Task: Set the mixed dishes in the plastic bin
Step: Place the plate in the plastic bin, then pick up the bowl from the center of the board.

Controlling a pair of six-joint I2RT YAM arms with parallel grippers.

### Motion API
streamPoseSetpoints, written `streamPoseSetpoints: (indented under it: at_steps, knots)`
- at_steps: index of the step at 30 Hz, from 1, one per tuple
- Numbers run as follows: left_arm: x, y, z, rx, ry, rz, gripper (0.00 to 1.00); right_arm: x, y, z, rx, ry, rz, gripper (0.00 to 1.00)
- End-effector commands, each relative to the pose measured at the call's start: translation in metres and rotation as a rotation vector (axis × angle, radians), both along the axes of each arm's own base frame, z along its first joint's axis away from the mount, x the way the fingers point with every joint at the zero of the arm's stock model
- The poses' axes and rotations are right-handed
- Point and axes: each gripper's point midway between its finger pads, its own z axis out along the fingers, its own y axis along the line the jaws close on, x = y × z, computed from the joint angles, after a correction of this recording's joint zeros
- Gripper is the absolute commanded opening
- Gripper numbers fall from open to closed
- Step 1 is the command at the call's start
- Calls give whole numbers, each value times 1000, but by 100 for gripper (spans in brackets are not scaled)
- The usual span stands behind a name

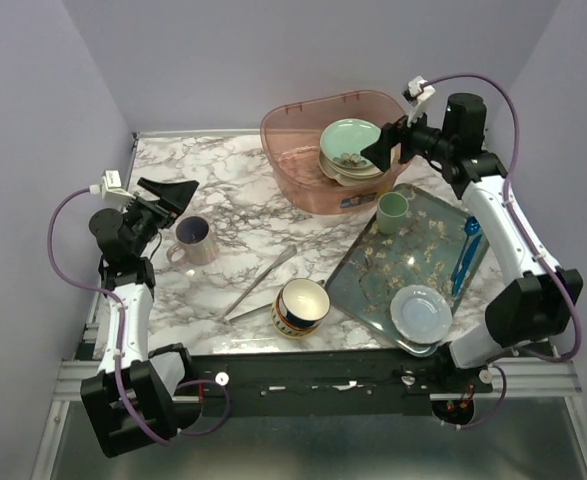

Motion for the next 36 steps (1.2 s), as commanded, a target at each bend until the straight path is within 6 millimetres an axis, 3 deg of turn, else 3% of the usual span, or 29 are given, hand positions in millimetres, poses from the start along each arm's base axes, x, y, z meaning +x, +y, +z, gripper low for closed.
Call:
streamPoseSetpoints:
  at_steps: [1,3,9,14,20,36]
  knots:
    - [-12,-5,21,122,-84,-31,99,-75,29,23,76,-66,309,100]
    - [-16,-11,23,143,-91,-49,99,-99,30,24,90,-69,347,99]
    - [-30,-38,35,275,-159,-125,99,-140,21,24,69,-113,344,100]
    - [-42,-59,34,352,-165,-183,99,-158,14,17,40,-165,333,100]
    - [-63,-81,29,424,-186,-233,99,-164,4,1,67,-178,305,100]
    - [-105,-129,-4,519,-33,-348,98,-163,-1,-9,89,-140,305,100]
